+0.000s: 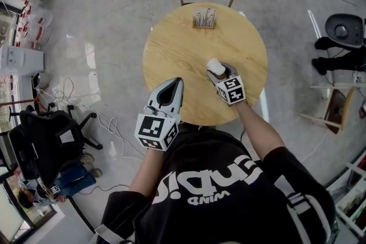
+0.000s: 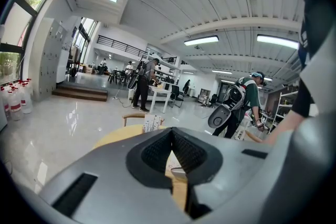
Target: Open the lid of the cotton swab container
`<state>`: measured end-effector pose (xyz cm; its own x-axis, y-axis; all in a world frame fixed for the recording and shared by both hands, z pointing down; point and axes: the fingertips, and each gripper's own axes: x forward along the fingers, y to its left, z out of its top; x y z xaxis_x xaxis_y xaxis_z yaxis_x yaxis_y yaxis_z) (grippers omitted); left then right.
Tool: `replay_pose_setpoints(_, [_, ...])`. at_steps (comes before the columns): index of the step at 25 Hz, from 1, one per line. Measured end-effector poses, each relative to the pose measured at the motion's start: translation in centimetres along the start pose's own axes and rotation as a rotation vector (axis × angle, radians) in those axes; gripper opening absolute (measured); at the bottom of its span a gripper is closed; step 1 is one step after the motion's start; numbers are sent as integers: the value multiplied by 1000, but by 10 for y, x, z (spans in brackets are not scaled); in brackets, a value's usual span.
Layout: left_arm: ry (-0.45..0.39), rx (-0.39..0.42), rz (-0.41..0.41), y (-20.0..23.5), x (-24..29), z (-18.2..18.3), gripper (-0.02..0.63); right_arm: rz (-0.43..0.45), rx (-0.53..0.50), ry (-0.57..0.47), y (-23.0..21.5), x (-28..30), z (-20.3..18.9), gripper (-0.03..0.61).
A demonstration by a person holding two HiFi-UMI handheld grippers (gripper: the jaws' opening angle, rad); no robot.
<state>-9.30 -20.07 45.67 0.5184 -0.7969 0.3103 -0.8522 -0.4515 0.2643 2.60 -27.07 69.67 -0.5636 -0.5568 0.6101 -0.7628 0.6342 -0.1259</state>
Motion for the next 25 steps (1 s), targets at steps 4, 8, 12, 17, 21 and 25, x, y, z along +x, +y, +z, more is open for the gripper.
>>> replay_pose_setpoints(4, [2,-1,-2,0,0,-2,9,5,-8,-5,1,-3,-1,225])
replay_pose_setpoints(8, [4,-2,-7,-1,2,-3,9,9,-19,-9,0,-7,2,221])
replay_pose_setpoints(12, [1,0,-14,-4,2,-3,9,17,-19,-27,1,-11,8,218])
replay_pose_setpoints(17, [-2,4,-20,-8,0,-2,9,31,-34,-58,6,-21,19,218])
replay_pose_setpoints(21, [-5,7,-22,-9,0,-2,9,44,-71,-67,9,-31,29,218])
replay_pose_setpoints(25, [-2,5,-29,-11,-1,-5,9,65,-85,-70,12,-43,41,218])
